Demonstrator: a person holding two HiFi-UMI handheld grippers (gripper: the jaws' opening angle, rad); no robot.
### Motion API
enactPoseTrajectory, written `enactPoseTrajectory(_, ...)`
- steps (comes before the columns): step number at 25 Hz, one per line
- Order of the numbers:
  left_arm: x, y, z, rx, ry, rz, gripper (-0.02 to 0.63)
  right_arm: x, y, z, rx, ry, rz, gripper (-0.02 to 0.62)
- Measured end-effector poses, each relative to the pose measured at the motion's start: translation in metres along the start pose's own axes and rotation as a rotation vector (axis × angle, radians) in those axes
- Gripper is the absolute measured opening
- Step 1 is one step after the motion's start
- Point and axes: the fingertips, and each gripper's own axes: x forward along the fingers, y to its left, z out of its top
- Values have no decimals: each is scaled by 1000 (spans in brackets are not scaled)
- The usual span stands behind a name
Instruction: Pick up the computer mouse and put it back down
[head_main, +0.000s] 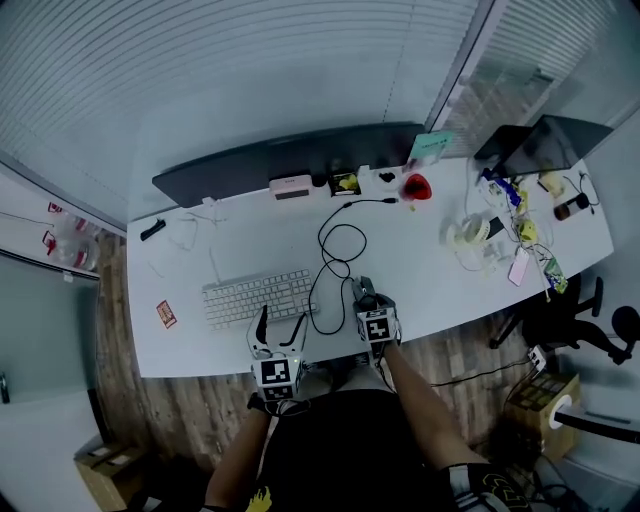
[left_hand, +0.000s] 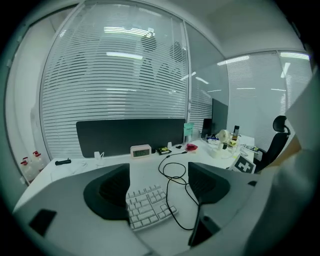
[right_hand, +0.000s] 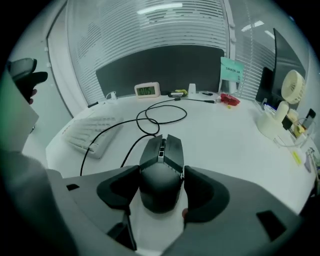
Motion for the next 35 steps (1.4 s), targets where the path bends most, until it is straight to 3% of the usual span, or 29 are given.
enactPoseTrajectory(4,-13,6,7,28,-31,-39,368,-38,5,15,41,-112,-43,294)
enactPoseTrajectory(10,-34,14,45,31,-139,-90,341,-174,29,98,-1,-478,-90,215)
enactPoseTrajectory(13,-52,4,74,38,-290,-121,283,-255,38,131,-15,-681,-109,133)
enactPoseTrajectory(15,-76,-11,91,68,-387,-116,189,-311,37,135,-8,-787,-121,56)
enactPoseTrajectory(16,-91,-20,100,140,-415,-105,146,-337,36,134,0,-830,-122,17)
enactPoseTrajectory(18,-121,-33,118,323,-443,-63,97,-379,36,129,-7,-895,-105,15)
enactPoseTrajectory(19,-136,-38,124,362,-453,-38,67,-396,38,124,-26,-917,-91,15)
enactPoseTrajectory(20,-151,-42,127,343,-465,-14,40,-412,40,119,-49,-934,-75,15)
enactPoseTrajectory(23,-190,-60,121,64,-509,45,14,-460,44,100,-95,-985,-12,15)
enactPoseTrajectory(24,-203,-69,118,33,-515,59,14,-477,44,93,-106,-1005,12,15)
enactPoseTrajectory(32,-315,-160,81,56,-540,160,14,-560,37,-10,-217,-1077,136,14)
enactPoseTrajectory(35,-354,-181,70,147,-544,202,14,-582,38,-39,-217,-1094,155,14)
